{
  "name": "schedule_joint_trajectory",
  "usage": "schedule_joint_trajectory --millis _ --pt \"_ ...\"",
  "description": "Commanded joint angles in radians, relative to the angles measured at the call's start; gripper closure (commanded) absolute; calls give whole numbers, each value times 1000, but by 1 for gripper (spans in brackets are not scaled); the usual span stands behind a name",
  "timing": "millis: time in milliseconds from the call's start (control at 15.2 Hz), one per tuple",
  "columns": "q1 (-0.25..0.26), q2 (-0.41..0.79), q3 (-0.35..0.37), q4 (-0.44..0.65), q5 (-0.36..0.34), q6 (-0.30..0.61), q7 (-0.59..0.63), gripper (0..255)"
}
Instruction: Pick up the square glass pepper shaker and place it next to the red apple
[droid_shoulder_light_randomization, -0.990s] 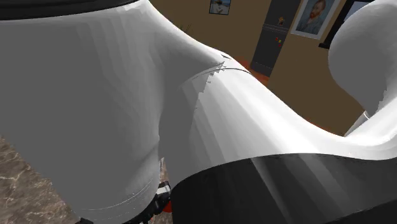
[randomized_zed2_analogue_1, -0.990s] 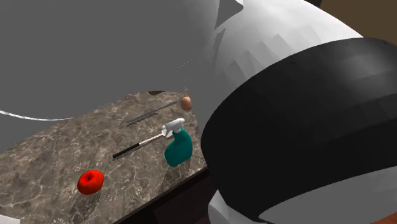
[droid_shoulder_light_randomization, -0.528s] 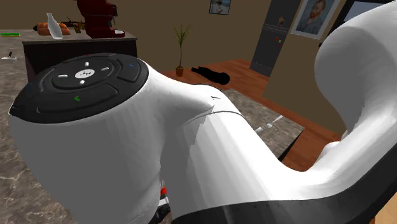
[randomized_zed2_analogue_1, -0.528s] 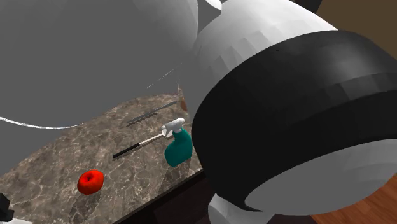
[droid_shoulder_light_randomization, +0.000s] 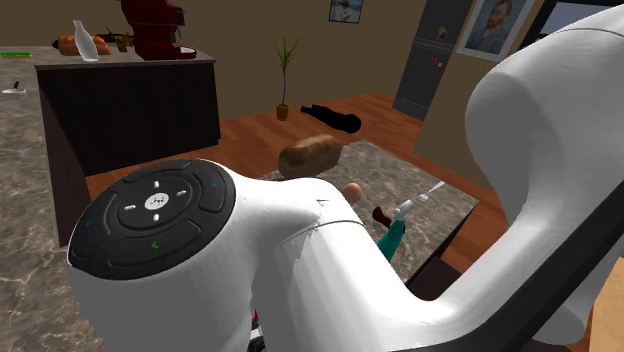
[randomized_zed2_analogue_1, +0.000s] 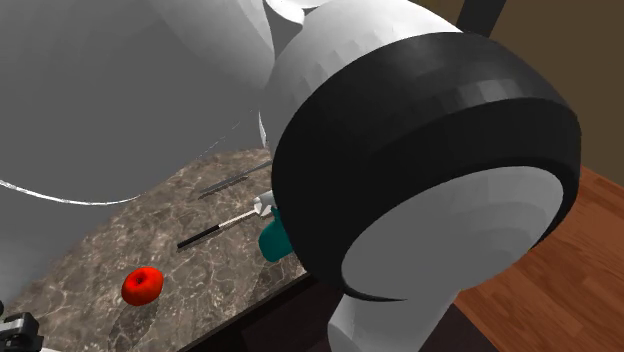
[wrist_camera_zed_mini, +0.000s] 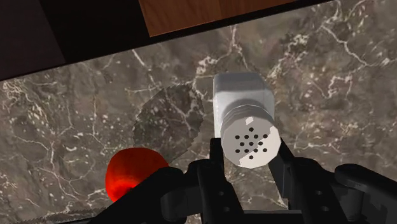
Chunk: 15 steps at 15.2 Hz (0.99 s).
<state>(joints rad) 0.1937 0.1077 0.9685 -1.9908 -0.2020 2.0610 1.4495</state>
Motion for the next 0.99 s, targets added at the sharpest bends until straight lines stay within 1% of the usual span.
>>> schedule_joint_trajectory --millis 0,594,924 --pt "3 11 -2 -18 -13 24 11 255" --pt "32 92 -27 -77 -105 121 80 255" --pt "34 95 -29 -79 -109 125 83 255"
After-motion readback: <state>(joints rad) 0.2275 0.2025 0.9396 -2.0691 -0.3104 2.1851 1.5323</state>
